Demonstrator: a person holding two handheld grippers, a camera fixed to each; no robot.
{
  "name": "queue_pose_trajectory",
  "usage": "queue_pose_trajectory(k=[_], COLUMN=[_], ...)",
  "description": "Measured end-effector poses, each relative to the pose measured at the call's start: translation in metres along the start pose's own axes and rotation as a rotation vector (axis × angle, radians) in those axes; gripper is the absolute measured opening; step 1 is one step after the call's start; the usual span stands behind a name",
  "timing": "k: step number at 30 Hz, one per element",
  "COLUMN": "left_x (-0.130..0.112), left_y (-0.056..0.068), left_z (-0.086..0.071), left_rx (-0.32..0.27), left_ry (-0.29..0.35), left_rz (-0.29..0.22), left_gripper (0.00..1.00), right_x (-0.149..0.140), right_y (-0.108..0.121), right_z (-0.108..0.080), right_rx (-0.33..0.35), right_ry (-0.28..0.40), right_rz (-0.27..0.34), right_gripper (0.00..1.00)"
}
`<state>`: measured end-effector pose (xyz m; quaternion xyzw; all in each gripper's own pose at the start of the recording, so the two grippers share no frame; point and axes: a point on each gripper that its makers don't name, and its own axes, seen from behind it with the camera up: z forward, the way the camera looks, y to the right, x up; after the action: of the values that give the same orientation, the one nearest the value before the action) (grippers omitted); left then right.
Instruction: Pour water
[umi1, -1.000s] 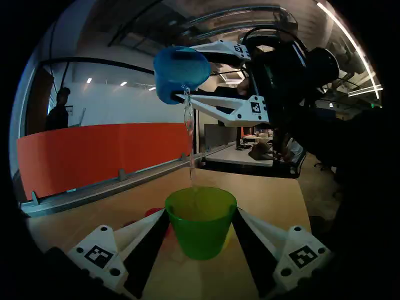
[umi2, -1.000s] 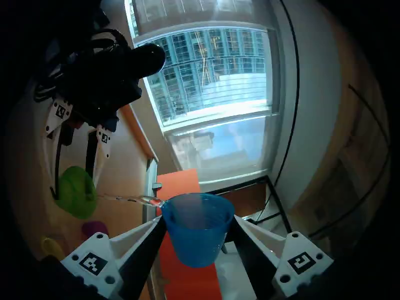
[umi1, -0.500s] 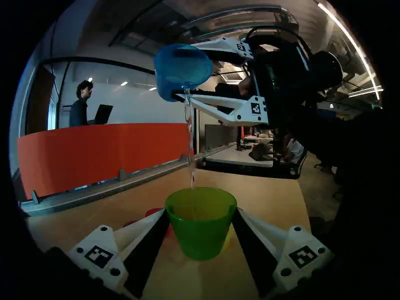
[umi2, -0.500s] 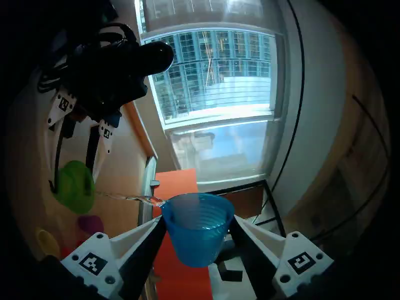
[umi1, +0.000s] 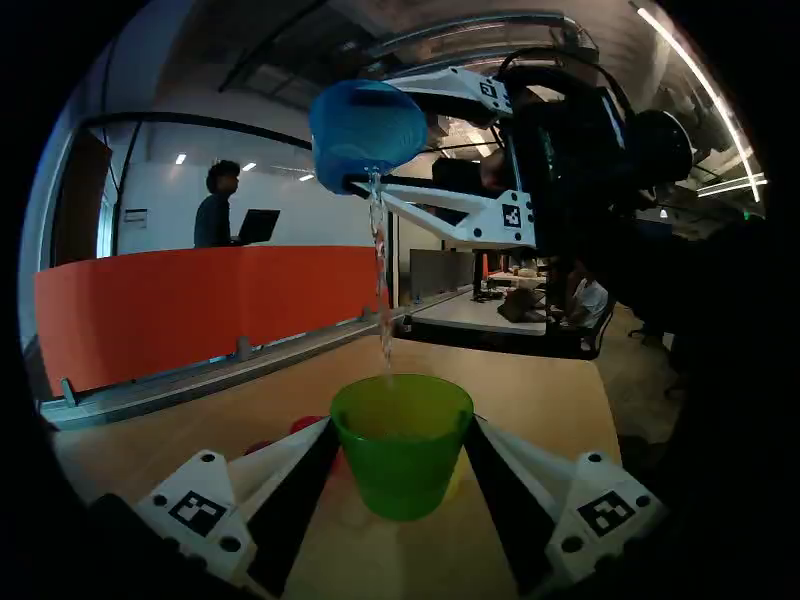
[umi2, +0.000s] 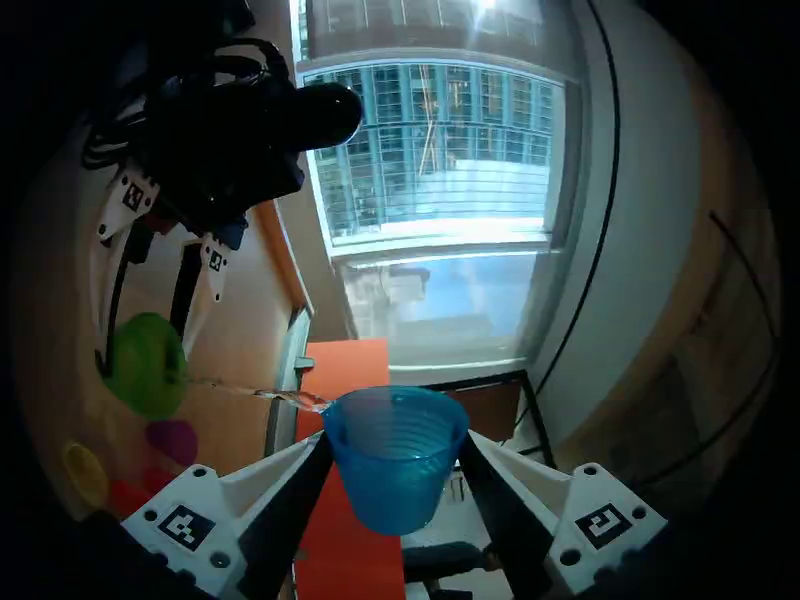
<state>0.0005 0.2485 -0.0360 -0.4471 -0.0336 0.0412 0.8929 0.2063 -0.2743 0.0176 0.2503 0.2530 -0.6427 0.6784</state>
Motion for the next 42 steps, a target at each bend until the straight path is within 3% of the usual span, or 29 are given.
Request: queue_pose_trajectory(k=[28, 42], left_x=[-0.004, -0.003], left_y=[-0.007, -0.008], left_z=[0.001, 0.001], left_rx=[0.014, 0.014], left_ry=[0.0, 0.004], left_rz=[-0.016, -0.02], left_gripper=[0.86, 0.86], right_x=[0.01, 0.016], right_y=[0.012, 0.01], right_z=[0.003, 0.003], right_rx=[-0.021, -0.02], right_ry=[0.008, 0.016], right_rz=[-0.176, -0.225], right_gripper=[0.89, 0.89])
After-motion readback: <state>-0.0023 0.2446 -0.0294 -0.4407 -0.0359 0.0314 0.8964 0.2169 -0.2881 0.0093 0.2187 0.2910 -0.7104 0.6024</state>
